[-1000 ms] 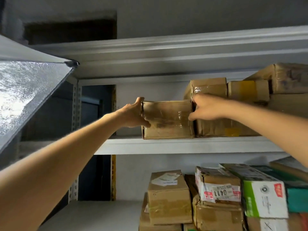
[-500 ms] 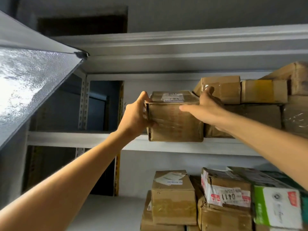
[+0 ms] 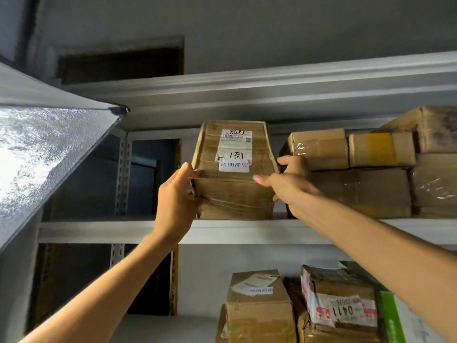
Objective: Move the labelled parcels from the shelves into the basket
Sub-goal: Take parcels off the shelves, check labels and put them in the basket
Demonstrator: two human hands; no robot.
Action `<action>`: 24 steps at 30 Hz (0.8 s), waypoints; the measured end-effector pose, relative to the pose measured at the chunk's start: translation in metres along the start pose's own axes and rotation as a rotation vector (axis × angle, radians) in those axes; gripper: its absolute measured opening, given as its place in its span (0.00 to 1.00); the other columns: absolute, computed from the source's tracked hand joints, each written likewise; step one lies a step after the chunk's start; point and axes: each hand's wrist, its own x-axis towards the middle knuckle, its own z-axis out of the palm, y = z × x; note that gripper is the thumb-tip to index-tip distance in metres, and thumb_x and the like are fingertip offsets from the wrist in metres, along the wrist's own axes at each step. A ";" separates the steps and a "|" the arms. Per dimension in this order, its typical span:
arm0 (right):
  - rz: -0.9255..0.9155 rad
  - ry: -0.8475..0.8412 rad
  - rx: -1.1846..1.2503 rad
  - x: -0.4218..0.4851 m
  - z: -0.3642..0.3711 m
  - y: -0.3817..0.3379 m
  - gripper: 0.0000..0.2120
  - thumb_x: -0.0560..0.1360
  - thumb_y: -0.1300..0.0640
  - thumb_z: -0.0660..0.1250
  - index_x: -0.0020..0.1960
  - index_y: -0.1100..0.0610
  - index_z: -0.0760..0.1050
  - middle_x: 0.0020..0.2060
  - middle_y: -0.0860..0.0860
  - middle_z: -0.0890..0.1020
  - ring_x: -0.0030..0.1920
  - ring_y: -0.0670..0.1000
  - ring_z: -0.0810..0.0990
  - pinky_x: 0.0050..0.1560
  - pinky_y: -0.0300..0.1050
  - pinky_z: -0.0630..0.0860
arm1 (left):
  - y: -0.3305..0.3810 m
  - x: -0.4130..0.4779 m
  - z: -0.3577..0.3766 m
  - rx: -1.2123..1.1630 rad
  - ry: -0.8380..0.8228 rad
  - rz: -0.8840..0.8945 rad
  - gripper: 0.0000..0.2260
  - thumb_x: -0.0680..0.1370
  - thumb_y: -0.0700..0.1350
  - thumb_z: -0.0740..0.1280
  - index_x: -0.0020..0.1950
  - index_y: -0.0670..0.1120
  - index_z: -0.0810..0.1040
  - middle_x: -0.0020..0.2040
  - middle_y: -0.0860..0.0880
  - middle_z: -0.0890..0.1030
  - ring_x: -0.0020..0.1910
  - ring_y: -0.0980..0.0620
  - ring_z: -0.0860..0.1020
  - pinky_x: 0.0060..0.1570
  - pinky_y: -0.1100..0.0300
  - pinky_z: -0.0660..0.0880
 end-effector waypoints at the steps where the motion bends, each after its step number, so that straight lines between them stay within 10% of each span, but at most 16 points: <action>1: -0.016 -0.003 0.003 0.001 0.003 0.003 0.34 0.69 0.58 0.77 0.69 0.57 0.65 0.58 0.53 0.72 0.61 0.57 0.75 0.60 0.57 0.76 | -0.004 0.000 0.002 0.024 0.020 -0.007 0.20 0.67 0.28 0.73 0.46 0.47 0.70 0.51 0.48 0.79 0.49 0.46 0.80 0.36 0.51 0.82; 11: -0.111 -0.108 -0.215 0.012 0.002 0.015 0.37 0.67 0.61 0.78 0.71 0.57 0.63 0.65 0.53 0.73 0.65 0.54 0.71 0.55 0.41 0.66 | -0.007 0.010 0.005 -0.101 0.020 -0.360 0.47 0.62 0.66 0.75 0.75 0.57 0.57 0.57 0.49 0.76 0.51 0.52 0.79 0.53 0.50 0.78; 20: -0.199 -0.208 -0.208 0.015 -0.001 0.023 0.34 0.67 0.54 0.78 0.64 0.52 0.60 0.53 0.45 0.73 0.59 0.50 0.73 0.53 0.43 0.71 | -0.007 0.027 -0.014 -0.448 -0.279 -0.484 0.46 0.61 0.41 0.79 0.73 0.60 0.58 0.58 0.47 0.76 0.55 0.47 0.78 0.42 0.58 0.80; 24: -0.180 -0.237 -0.253 0.014 -0.002 0.012 0.62 0.60 0.60 0.82 0.78 0.51 0.41 0.70 0.52 0.68 0.70 0.54 0.67 0.68 0.47 0.66 | -0.001 0.030 -0.022 -0.499 -0.412 -0.476 0.54 0.62 0.31 0.73 0.77 0.63 0.49 0.57 0.44 0.77 0.52 0.45 0.80 0.42 0.53 0.82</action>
